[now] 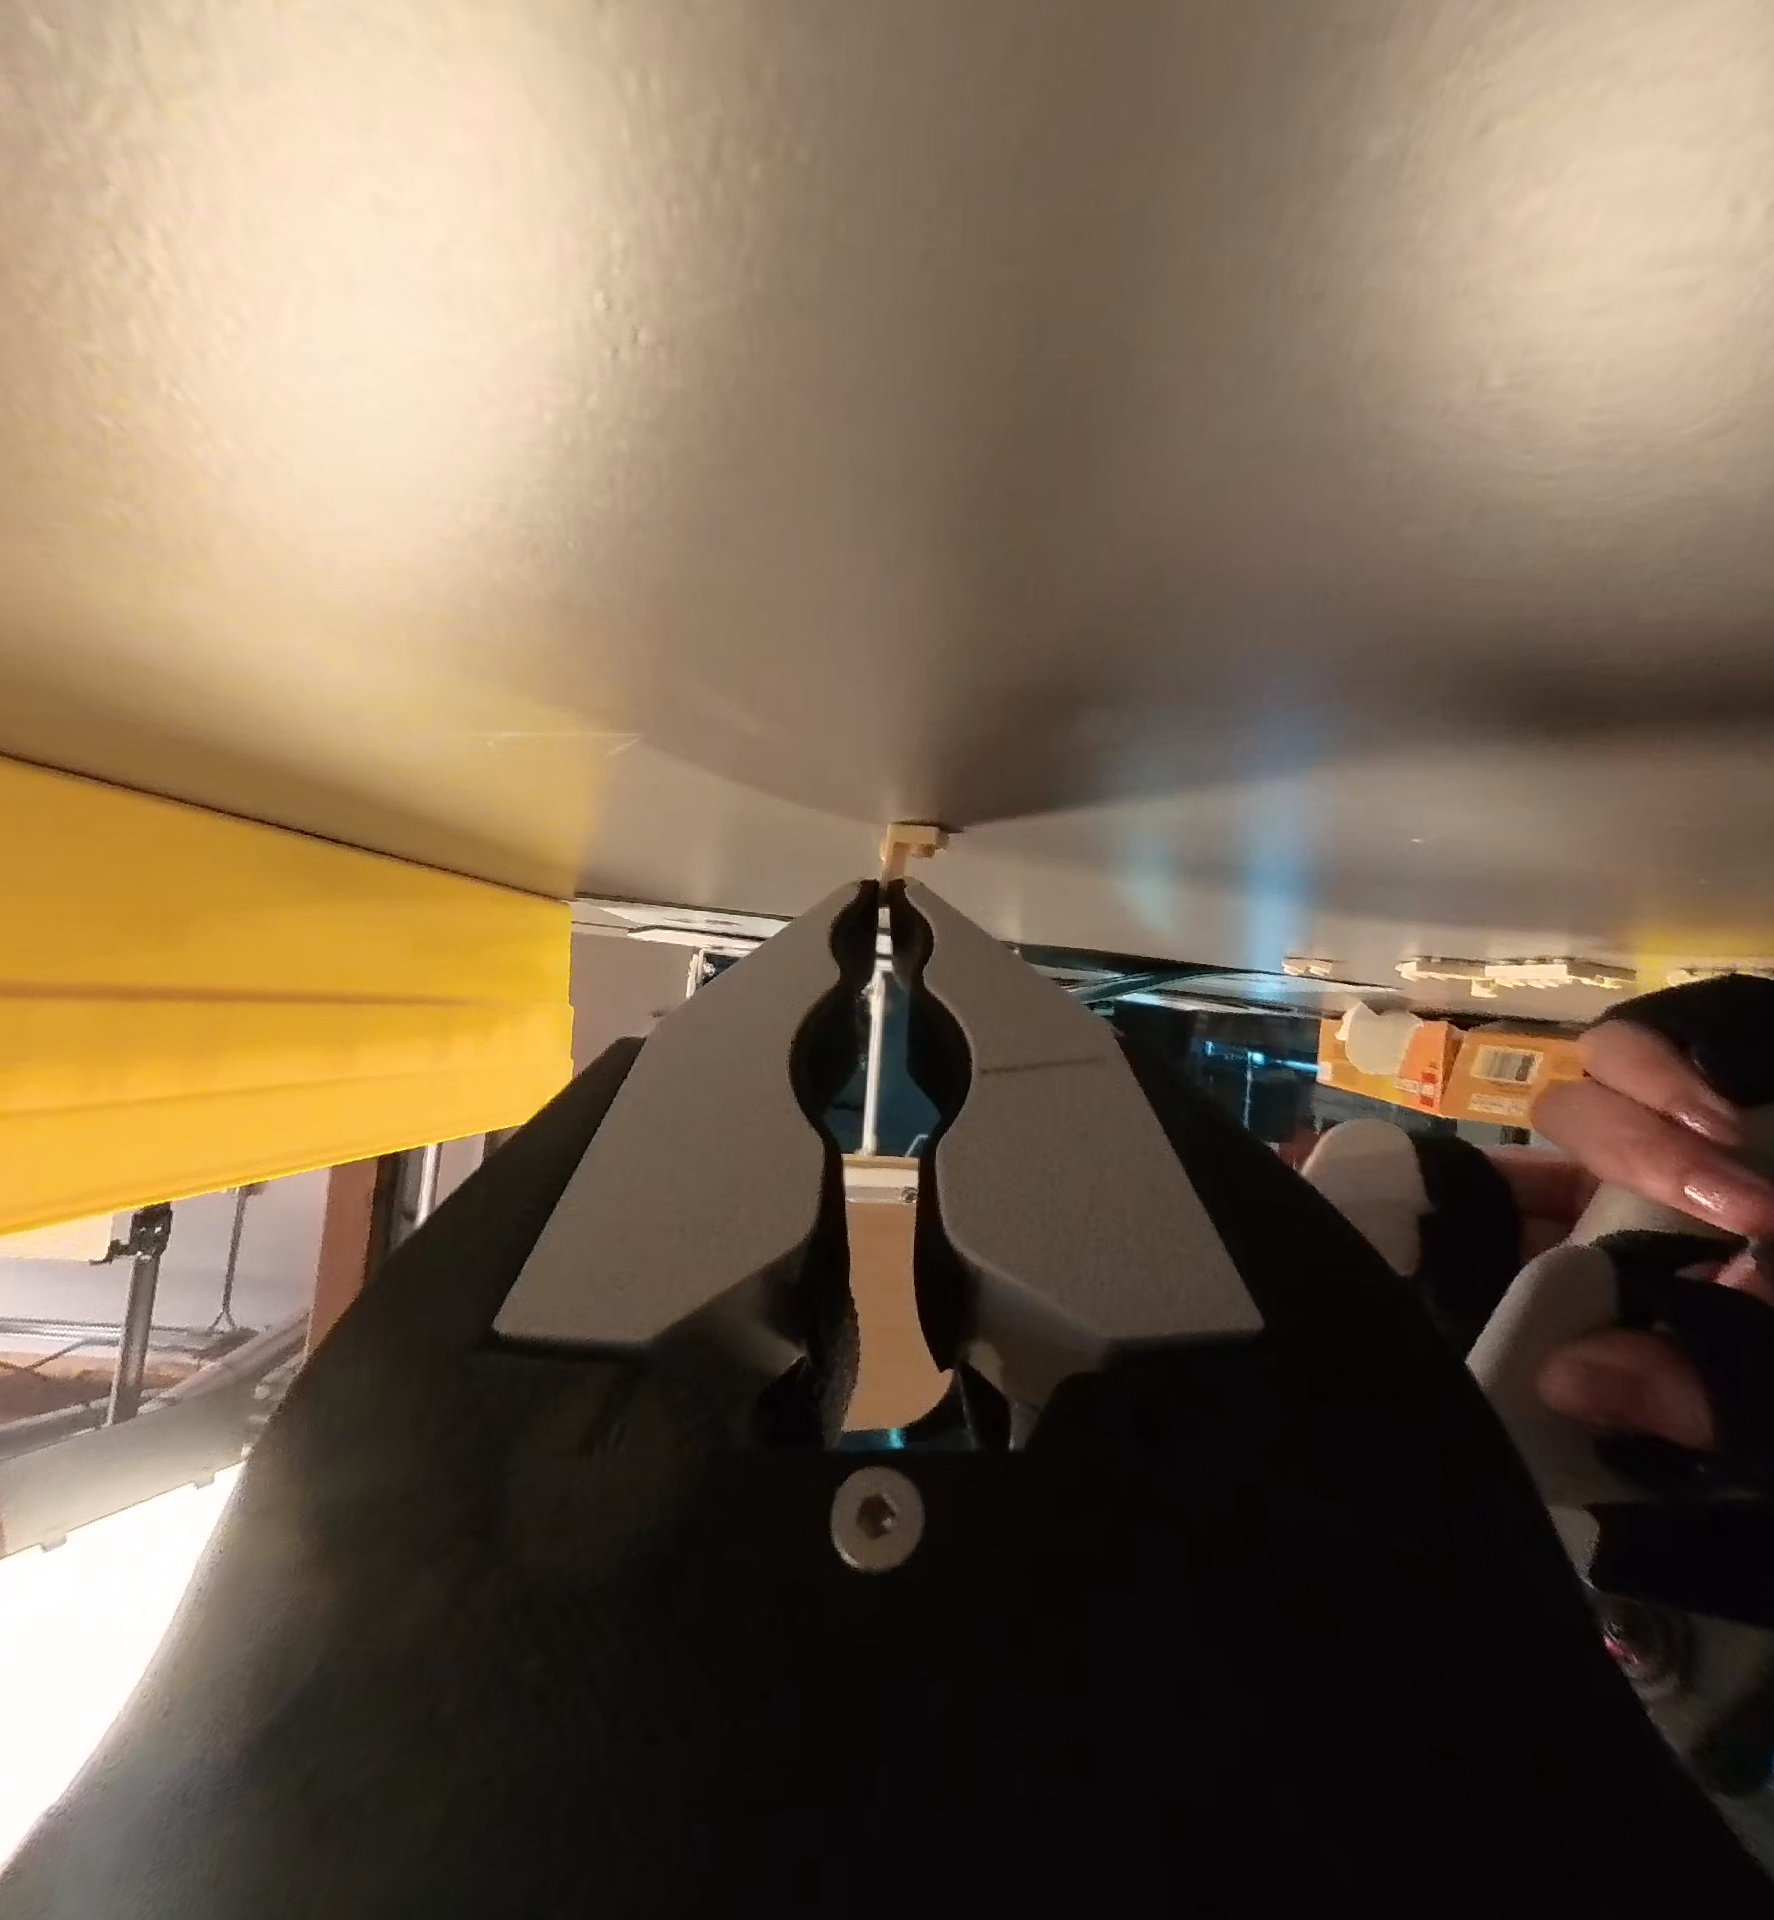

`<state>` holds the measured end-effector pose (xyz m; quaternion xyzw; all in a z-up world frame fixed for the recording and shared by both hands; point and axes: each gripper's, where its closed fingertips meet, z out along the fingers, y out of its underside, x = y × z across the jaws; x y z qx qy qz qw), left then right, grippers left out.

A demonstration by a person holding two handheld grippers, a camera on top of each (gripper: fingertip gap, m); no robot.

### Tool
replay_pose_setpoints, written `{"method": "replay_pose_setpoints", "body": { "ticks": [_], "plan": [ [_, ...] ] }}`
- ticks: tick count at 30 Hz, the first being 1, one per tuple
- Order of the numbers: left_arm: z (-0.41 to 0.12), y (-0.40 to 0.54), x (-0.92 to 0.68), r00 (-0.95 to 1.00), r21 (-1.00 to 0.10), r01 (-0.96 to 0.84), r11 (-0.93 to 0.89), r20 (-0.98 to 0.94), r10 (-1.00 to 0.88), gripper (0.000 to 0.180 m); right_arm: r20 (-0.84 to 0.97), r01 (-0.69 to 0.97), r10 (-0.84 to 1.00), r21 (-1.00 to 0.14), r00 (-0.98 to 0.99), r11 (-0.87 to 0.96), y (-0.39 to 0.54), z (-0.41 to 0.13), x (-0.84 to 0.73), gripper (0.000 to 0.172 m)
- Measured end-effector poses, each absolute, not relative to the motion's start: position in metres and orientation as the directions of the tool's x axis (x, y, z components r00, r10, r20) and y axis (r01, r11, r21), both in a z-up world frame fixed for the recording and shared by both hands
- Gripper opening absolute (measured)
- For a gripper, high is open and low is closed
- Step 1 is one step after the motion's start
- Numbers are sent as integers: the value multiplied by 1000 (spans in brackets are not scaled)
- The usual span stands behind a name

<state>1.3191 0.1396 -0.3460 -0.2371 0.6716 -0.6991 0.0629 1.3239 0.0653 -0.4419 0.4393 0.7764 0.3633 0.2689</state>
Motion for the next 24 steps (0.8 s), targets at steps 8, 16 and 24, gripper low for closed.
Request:
{"method": "replay_pose_setpoints", "body": {
  "ticks": [8, 16, 24],
  "plan": [
    [-344, 140, 1319, -880, -964, -242, -112, 267, -393, 63, 13, 547, 900, 797, -435, 254, 74, -438, 1319, 21],
    [-346, 139, 1319, -881, -964, -245, -106, 267, -391, 63, 277, 797, 961, 585, -24, -149, 59, -433, 1320, 49],
    [-345, 140, 1319, -881, -964, -244, -105, 266, -392, 63, 71, 381, 377, -281, 923, -881, 65, -437, 1304, 25]
  ]
}}
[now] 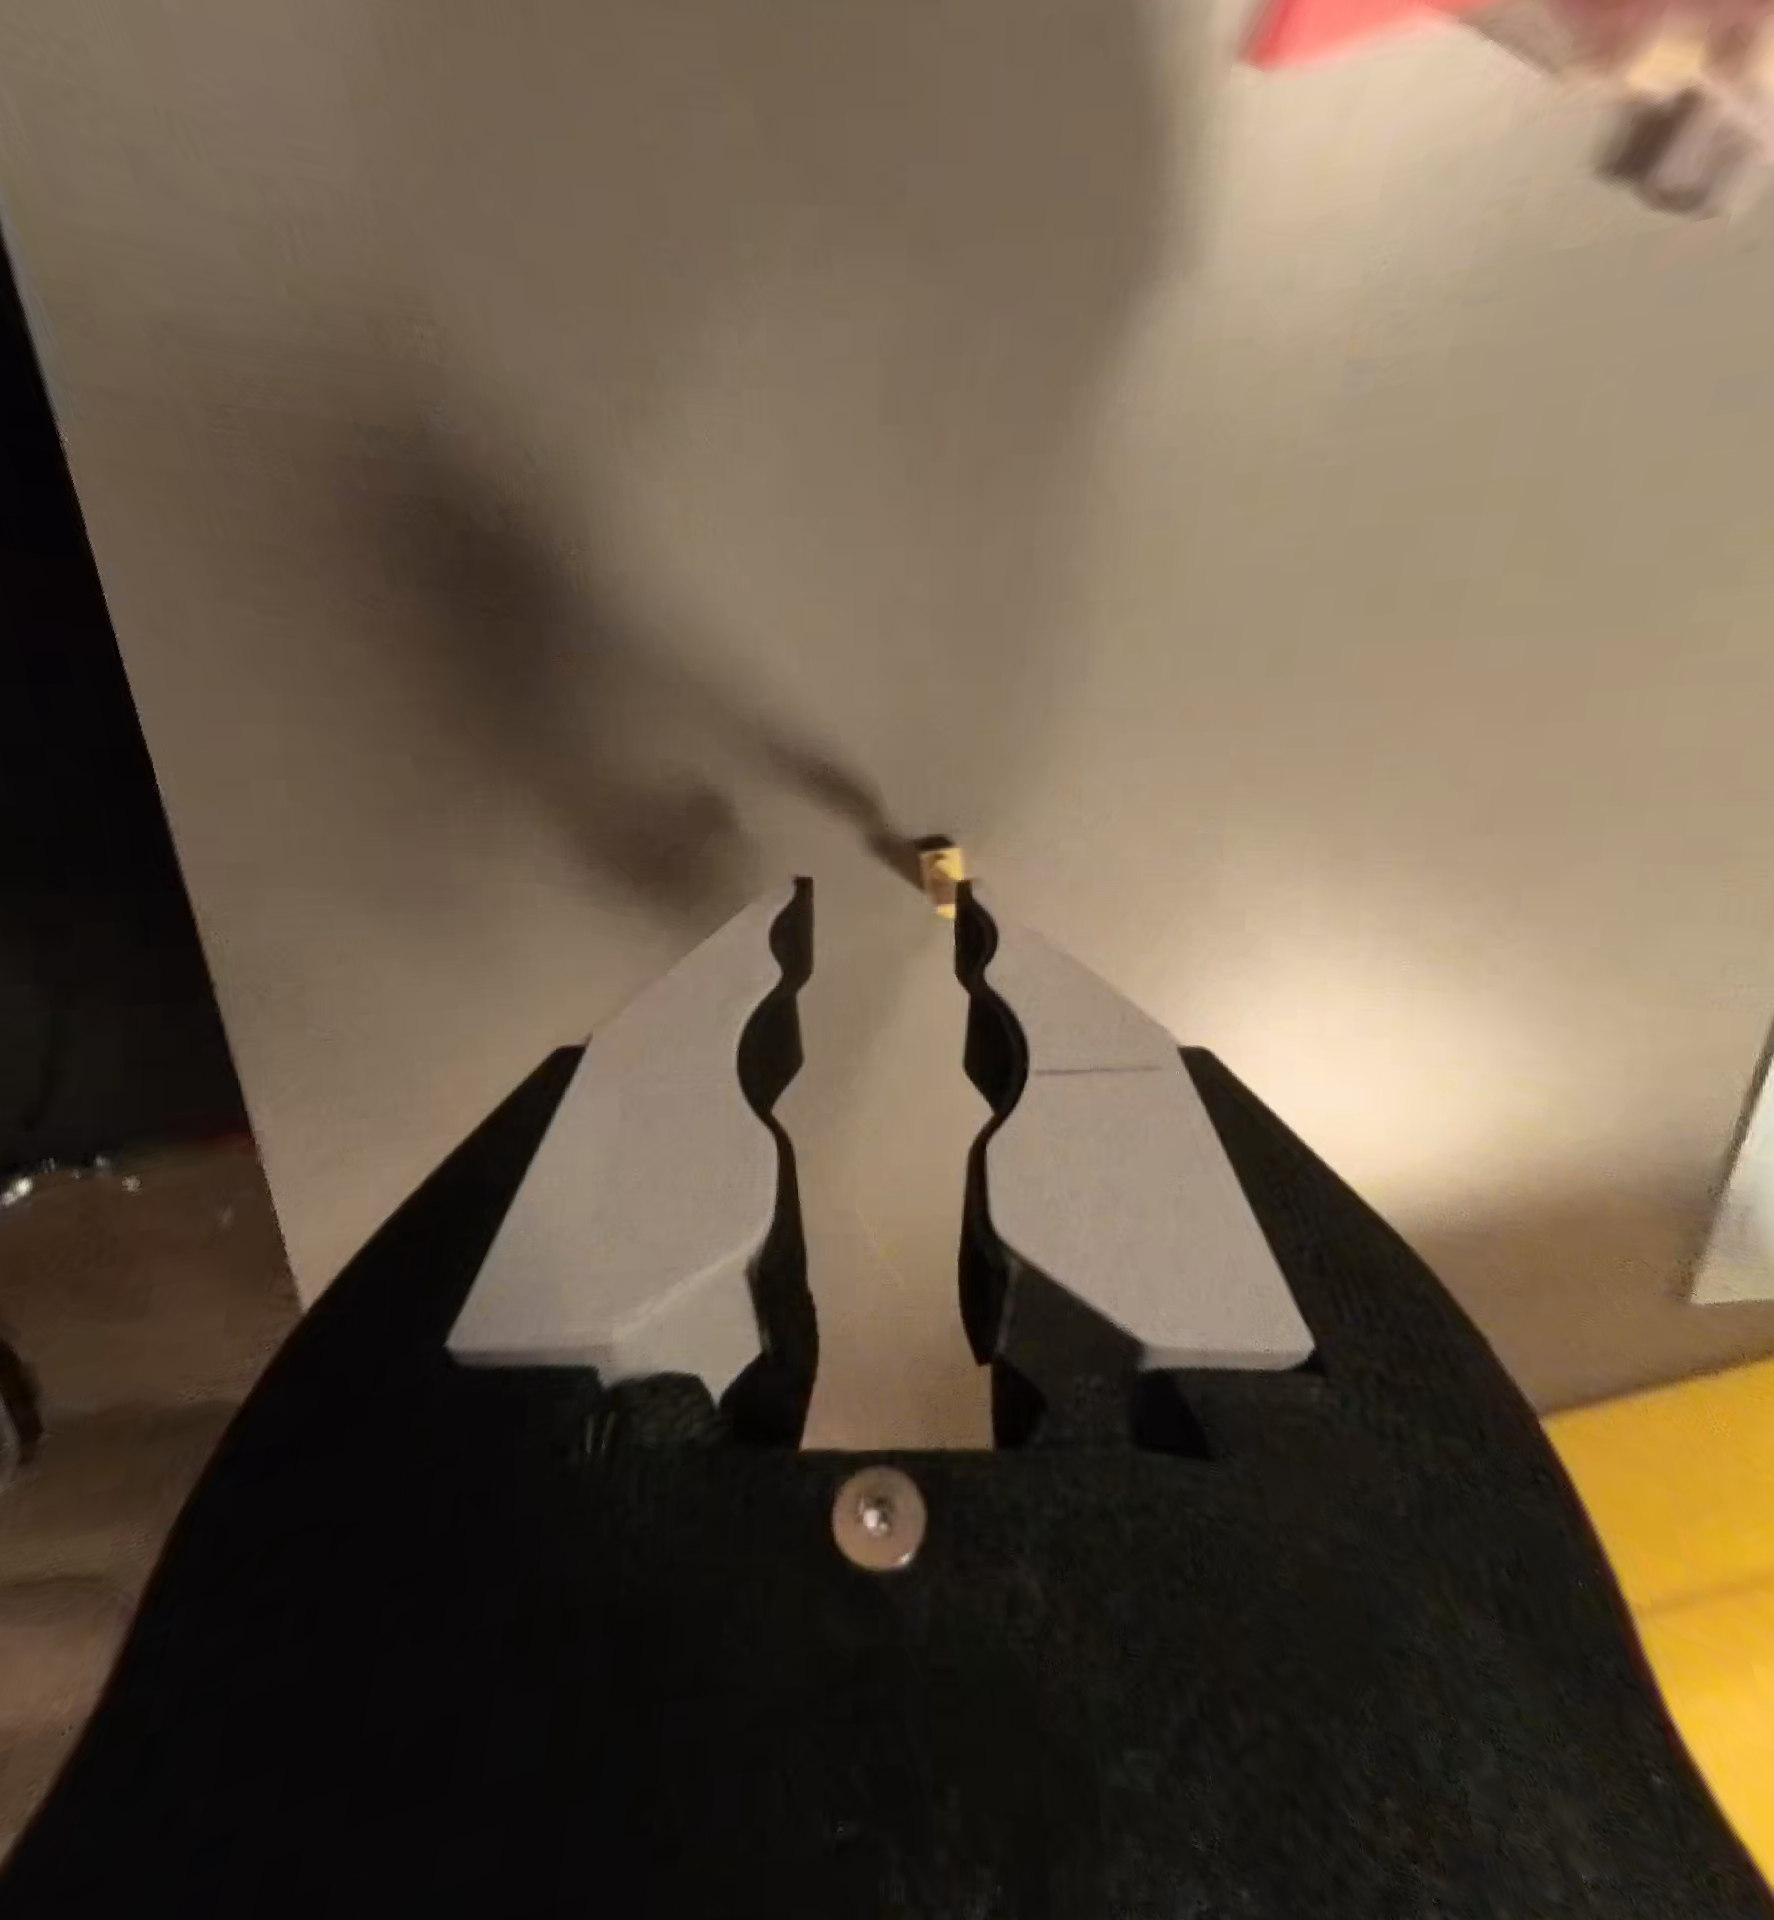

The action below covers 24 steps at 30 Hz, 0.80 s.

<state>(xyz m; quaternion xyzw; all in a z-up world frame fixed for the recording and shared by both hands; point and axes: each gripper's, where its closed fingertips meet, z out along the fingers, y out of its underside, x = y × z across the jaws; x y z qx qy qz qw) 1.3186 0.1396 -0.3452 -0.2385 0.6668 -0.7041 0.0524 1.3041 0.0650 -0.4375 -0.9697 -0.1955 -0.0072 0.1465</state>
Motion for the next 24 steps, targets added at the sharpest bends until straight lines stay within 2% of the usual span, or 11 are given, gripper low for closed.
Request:
{"method": "replay_pose_setpoints", "body": {
  "ticks": [6, 15, 20, 24],
  "plan": [
    [-345, 140, 1318, -881, -963, -246, -106, 268, -390, 63, -6, 342, 370, -369, 929, -864, 63, -444, 1308, 27],
    [-347, 139, 1318, -882, -963, -249, -98, 268, -388, 63, 6, 345, 372, -394, 928, -852, 66, -445, 1314, 6],
    [-347, 138, 1318, -881, -965, -245, -93, 262, -393, 63, -20, 313, 352, -414, 936, -855, 68, -443, 1312, 6],
    [-356, 138, 1321, -873, -981, -196, -3, 176, -454, 63, -29, 195, 253, -551, 967, -811, 86, -412, 1318, 6]
  ]
}}
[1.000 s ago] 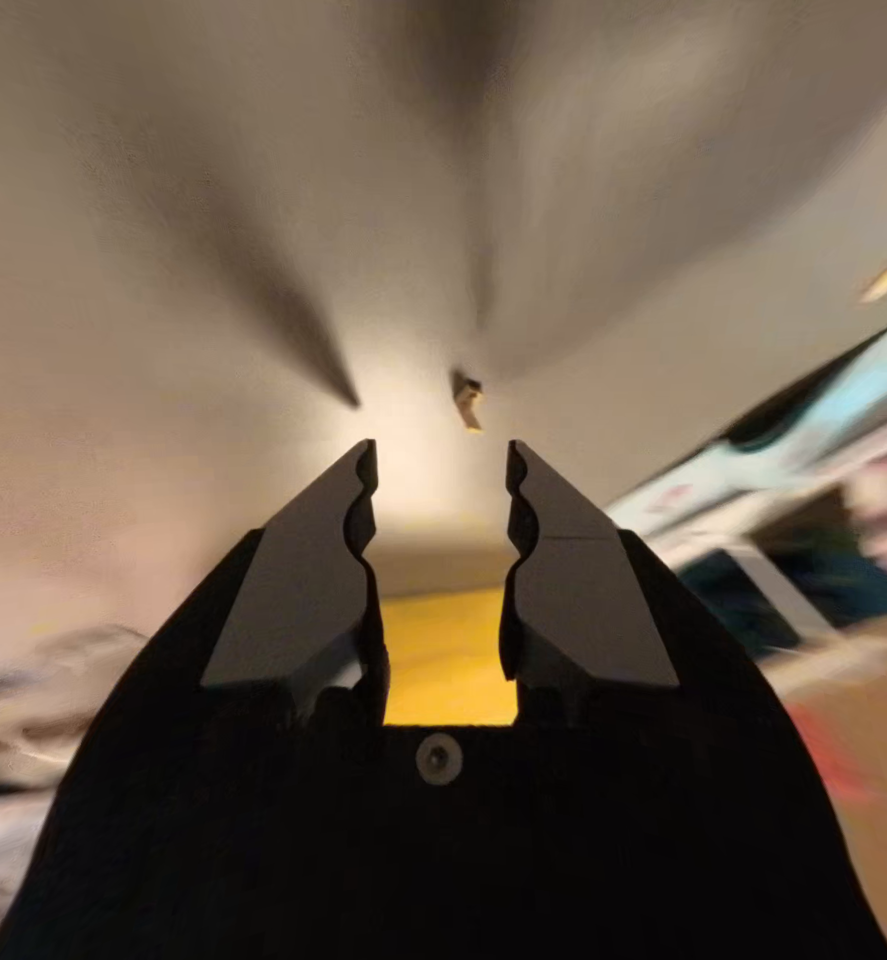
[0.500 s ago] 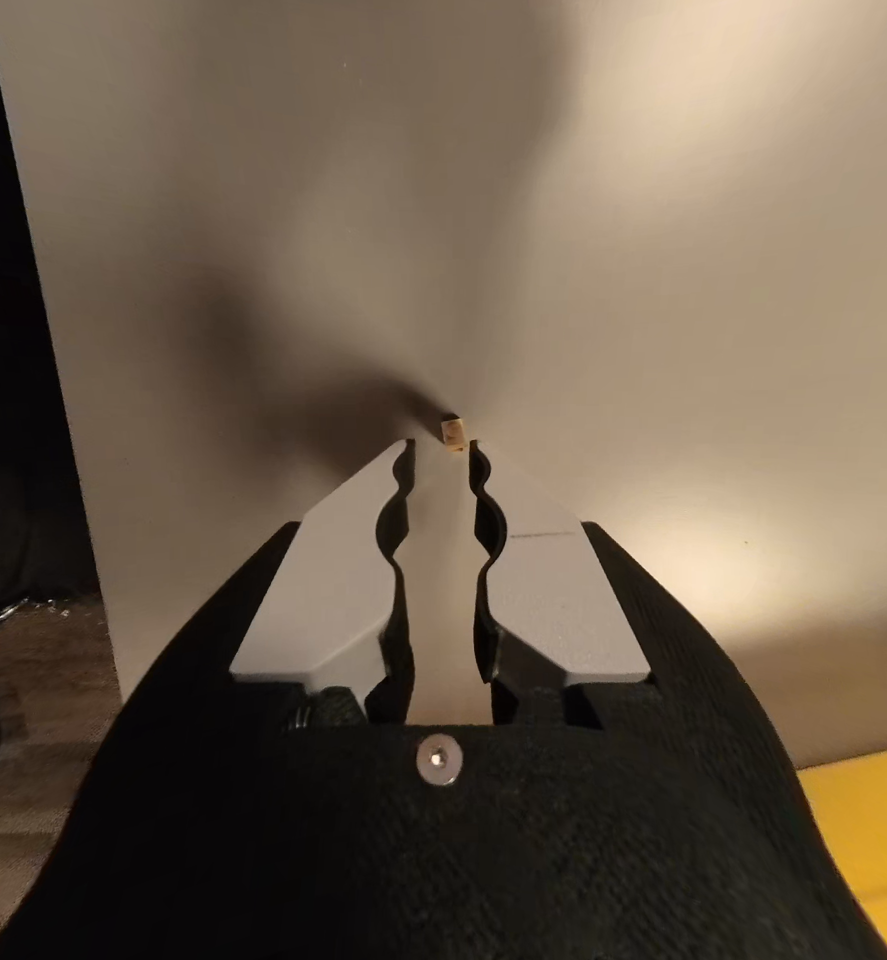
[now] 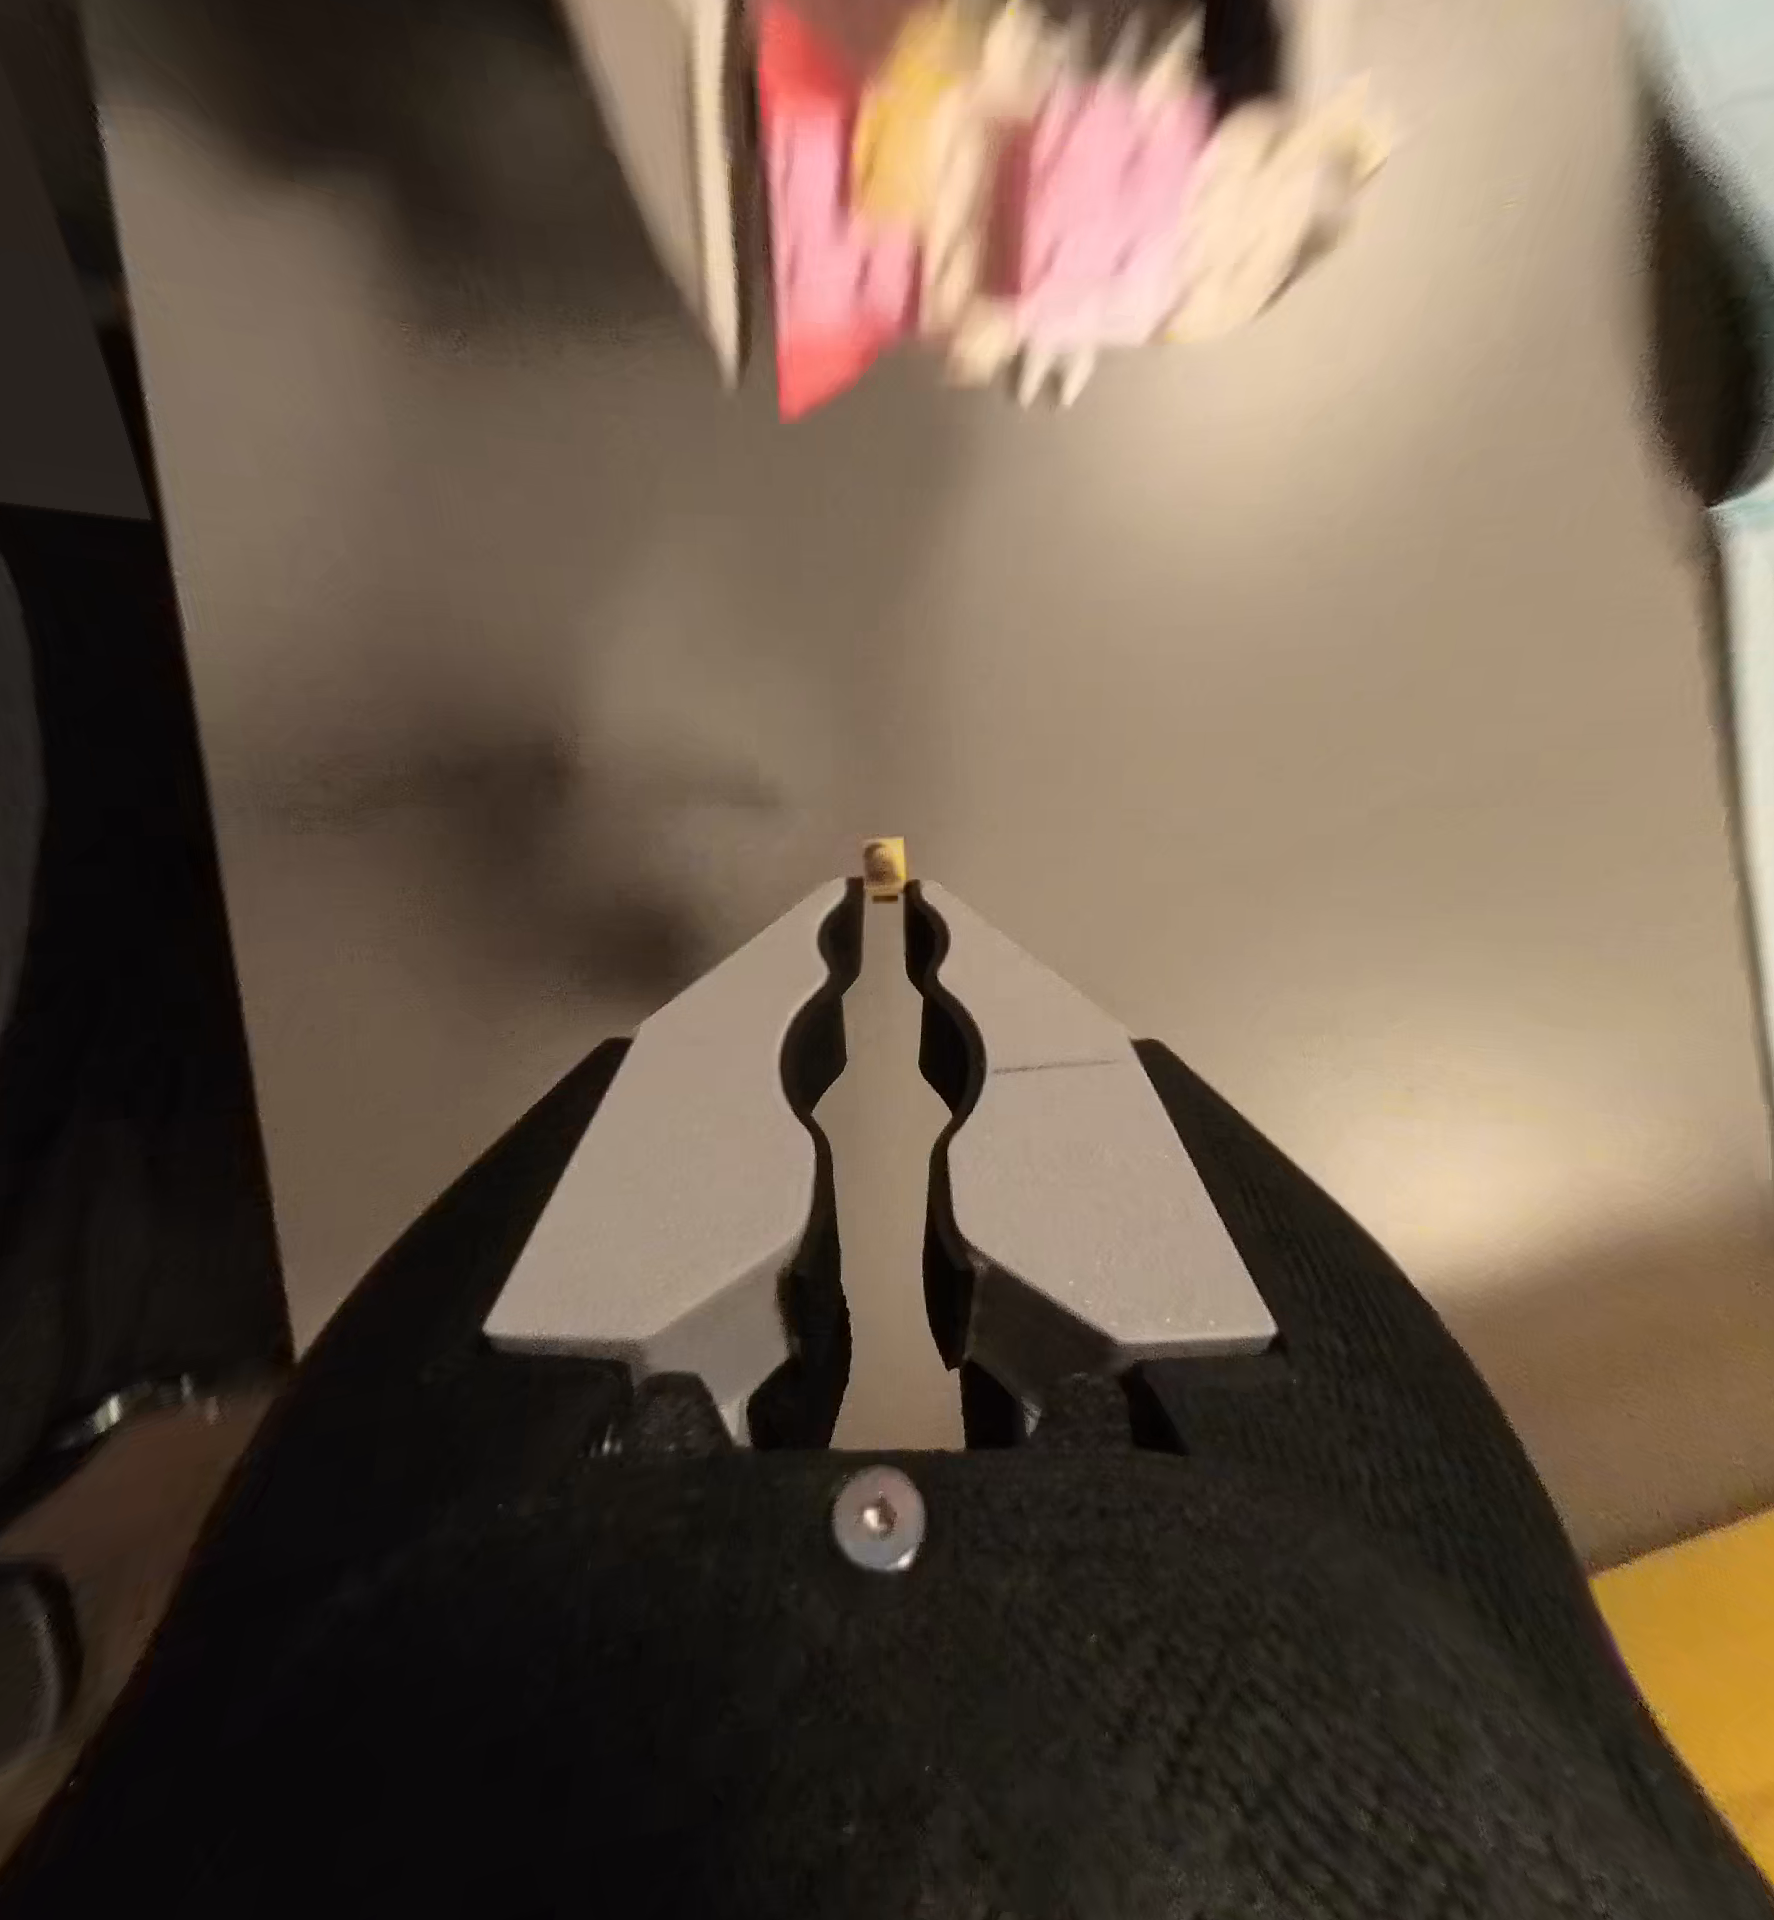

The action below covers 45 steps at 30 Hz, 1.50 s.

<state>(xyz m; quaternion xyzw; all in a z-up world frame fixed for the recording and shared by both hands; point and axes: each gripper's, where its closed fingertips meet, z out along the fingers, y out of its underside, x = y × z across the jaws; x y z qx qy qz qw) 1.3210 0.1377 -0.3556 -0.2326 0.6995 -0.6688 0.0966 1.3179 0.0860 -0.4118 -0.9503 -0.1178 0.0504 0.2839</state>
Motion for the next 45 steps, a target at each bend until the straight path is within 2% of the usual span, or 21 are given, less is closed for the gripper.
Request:
{"method": "replay_pose_setpoints", "body": {
  "ticks": [3, 5, 7, 9, 14, 20, 23, 26, 29, 35, 39, 43, 45],
  "plan": [
    [-371, 132, 1321, -874, -977, -184, 111, 111, -473, 63, -73, 75, 167, -676, 983, -733, 102, -380, 1321, 6],
    [-377, 128, 1319, -878, -972, -186, 145, 99, -468, 63, -74, 49, 139, -696, 988, -717, 105, -375, 1321, 6],
    [-377, 128, 1319, -878, -973, -180, 146, 92, -470, 63, -34, 67, 117, -652, 993, -755, 100, -384, 1324, 6],
    [-375, 130, 1320, -874, -974, -184, 130, 101, -475, 63, 21, 104, 110, -539, 994, -836, 87, -405, 1328, 6],
    [-374, 131, 1321, -875, -975, -186, 120, 109, -472, 63, -53, 26, 49, -368, 997, -930, 71, -440, 1321, 6],
    [-374, 131, 1320, -876, -975, -186, 119, 110, -470, 63, -81, 3, 35, -359, 996, -933, 75, -444, 1317, 6],
    [-374, 130, 1320, -877, -975, -189, 120, 112, -466, 63, -103, 5, 48, -380, 994, -925, 77, -439, 1314, 24],
    [-374, 130, 1319, -882, -974, -194, 120, 120, -456, 63, -65, 113, 154, -418, 986, -901, 77, -428, 1313, 31],
    [-374, 130, 1318, -884, -973, -202, 115, 130, -449, 63, -5, 214, 233, -376, 973, -901, 69, -429, 1316, 29],
    [-375, 129, 1317, -887, -972, -202, 122, 129, -443, 63, -25, 250, 276, -352, 961, -902, 61, -437, 1309, 25],
    [-375, 129, 1317, -888, -972, -203, 121, 130, -441, 63, -14, 258, 288, -400, 958, -879, 56, -430, 1302, 23],
    [-375, 128, 1317, -890, -971, -206, 121, 134, -436, 63, 149, 419, 394, -416, 907, -808, 52, -431, 1289, 24],
    [-375, 127, 1316, -892, -971, -208, 120, 138, -432, 63, 200, 448, 400, -417, 894, -791, 52, -437, 1286, 27]
  ]
}}
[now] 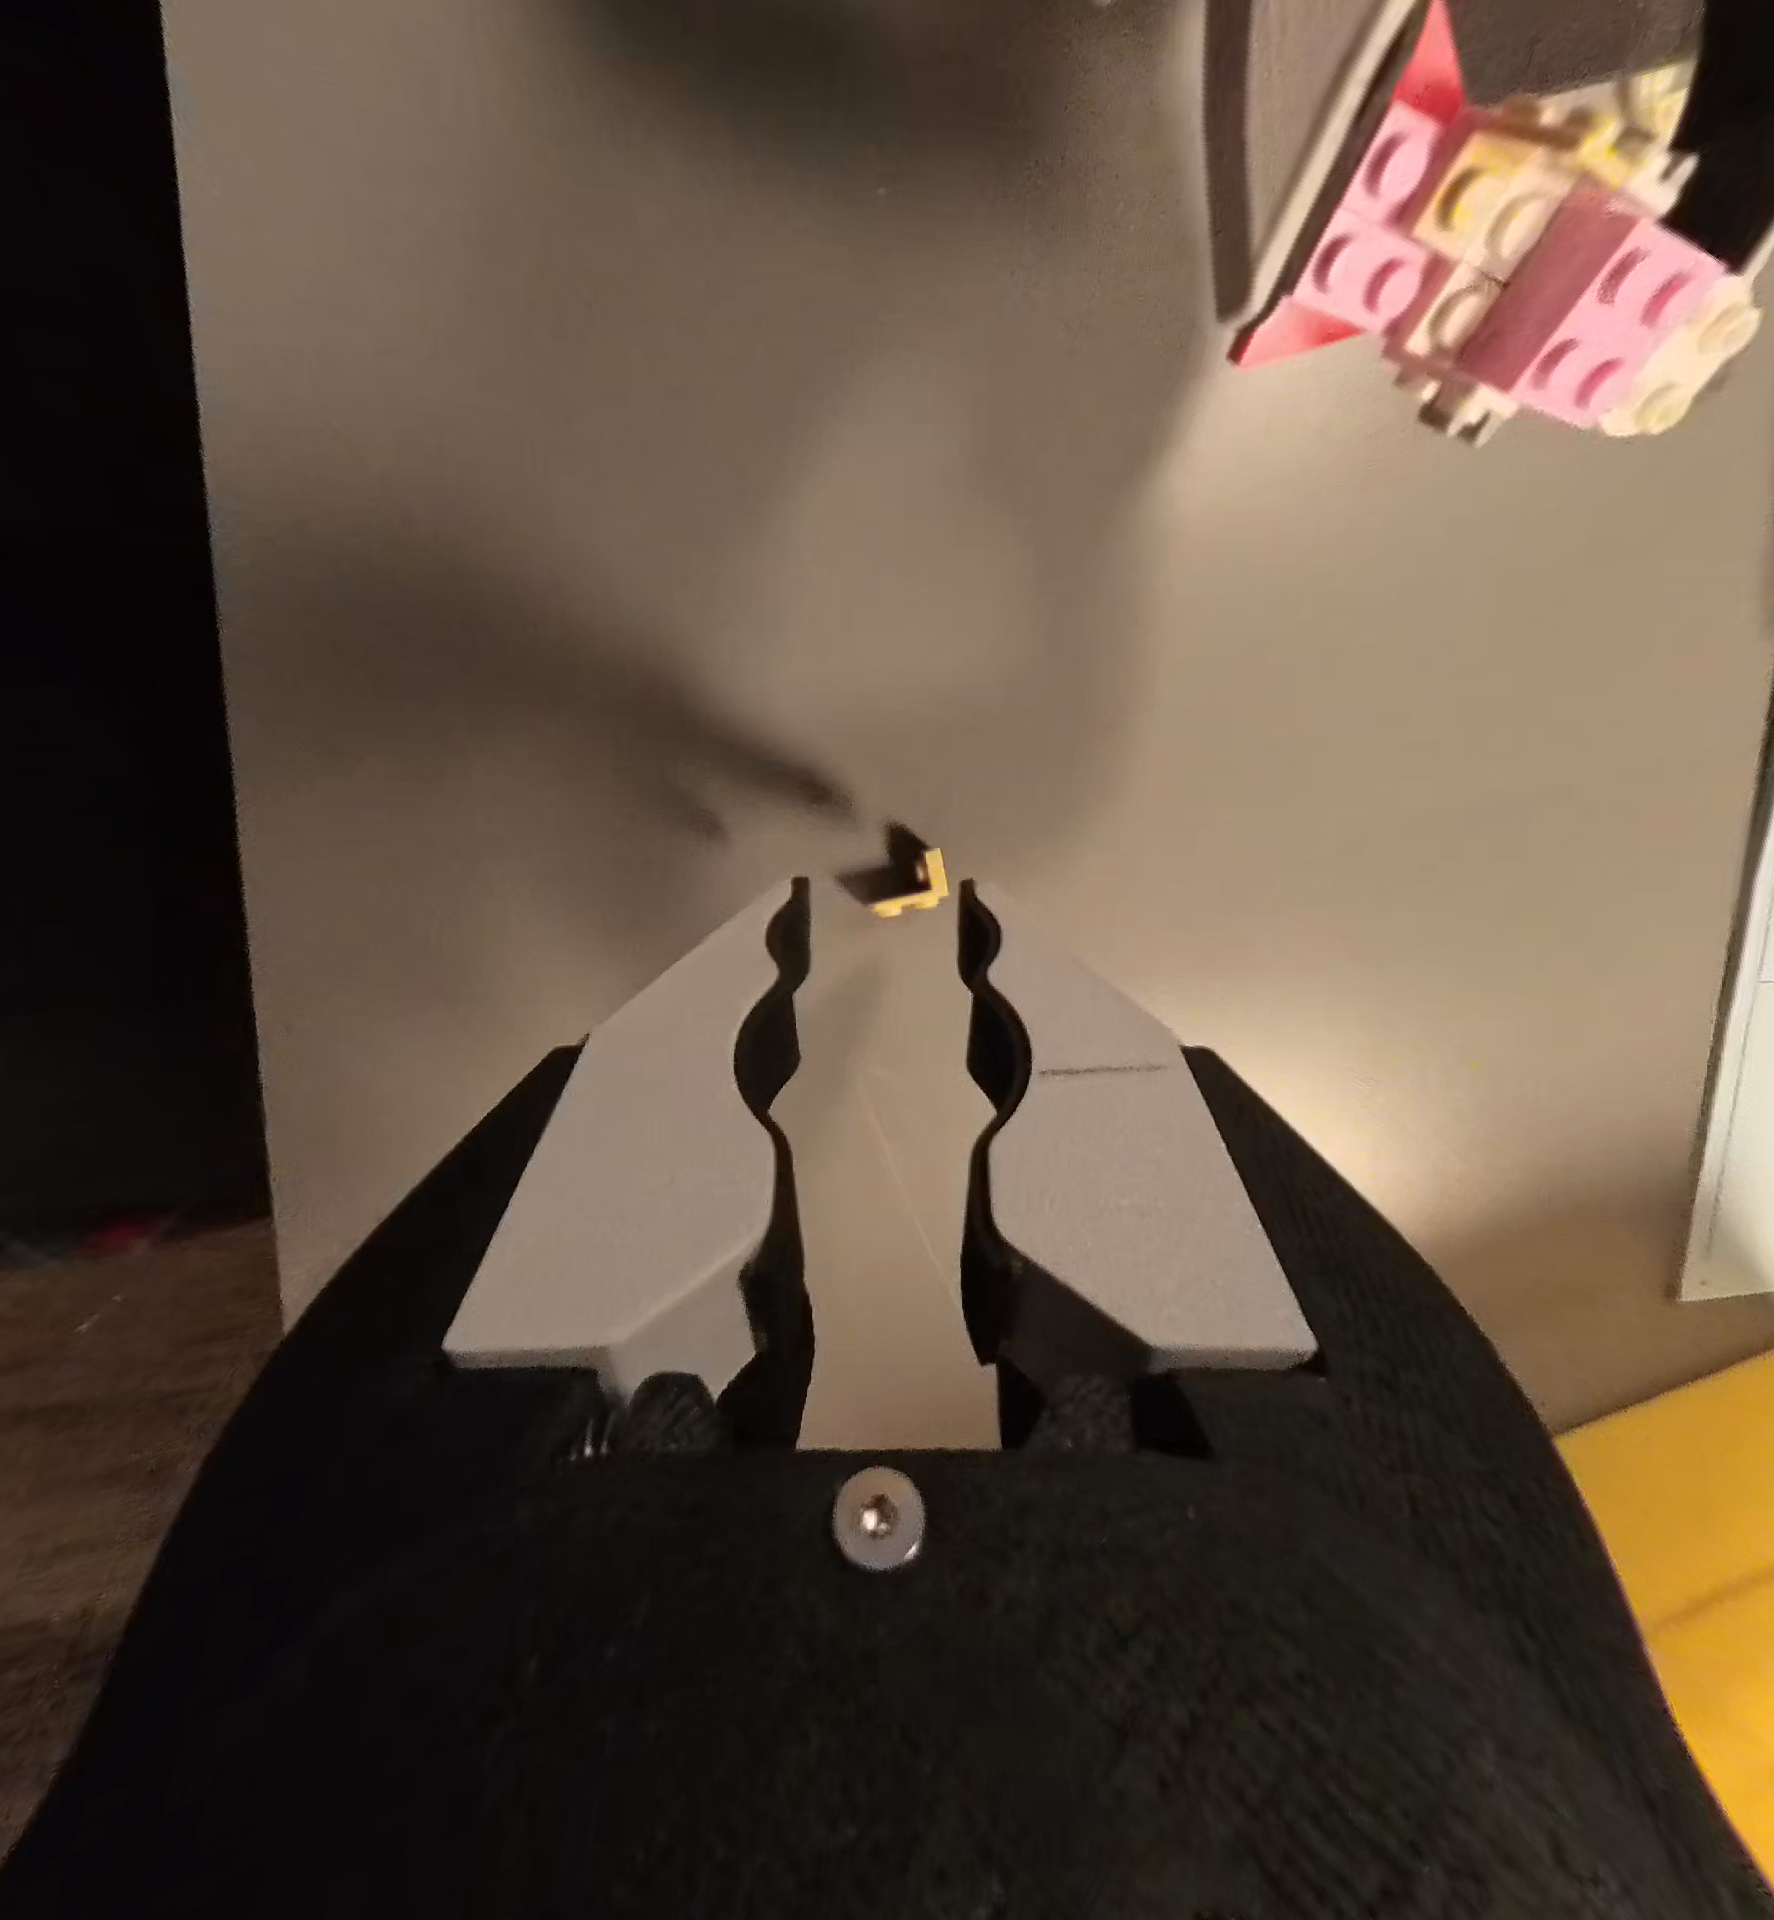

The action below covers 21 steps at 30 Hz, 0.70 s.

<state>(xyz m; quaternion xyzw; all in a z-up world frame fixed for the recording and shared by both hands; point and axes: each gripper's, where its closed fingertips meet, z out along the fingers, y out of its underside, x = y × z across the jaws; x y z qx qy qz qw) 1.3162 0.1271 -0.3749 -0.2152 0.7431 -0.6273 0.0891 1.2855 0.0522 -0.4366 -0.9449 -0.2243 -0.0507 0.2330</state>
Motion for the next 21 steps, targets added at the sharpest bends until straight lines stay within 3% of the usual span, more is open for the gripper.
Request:
{"method": "replay_pose_setpoints", "body": {
  "ticks": [7, 13, 18, 21],
  "plan": [
    [-393, 124, 1313, -890, -937, -254, 239, 130, -436, 63, 174, 229, 151, -644, 973, -730, 65, -433, 1293, 31],
    [-423, 120, 1310, -891, -859, -277, 430, 62, -450, 63, 116, 75, -13, -718, 993, -692, 57, -435, 1281, 32],
    [-436, 118, 1314, -882, -813, -277, 512, 4, -471, 64, 93, -31, -206, -848, 974, -529, 64, -413, 1286, 32],
    [-429, 109, 1316, -888, -838, -232, 494, -25, -459, 64, 26, -103, -286, -899, 958, -426, 75, -401, 1291, 29]
  ]
}}
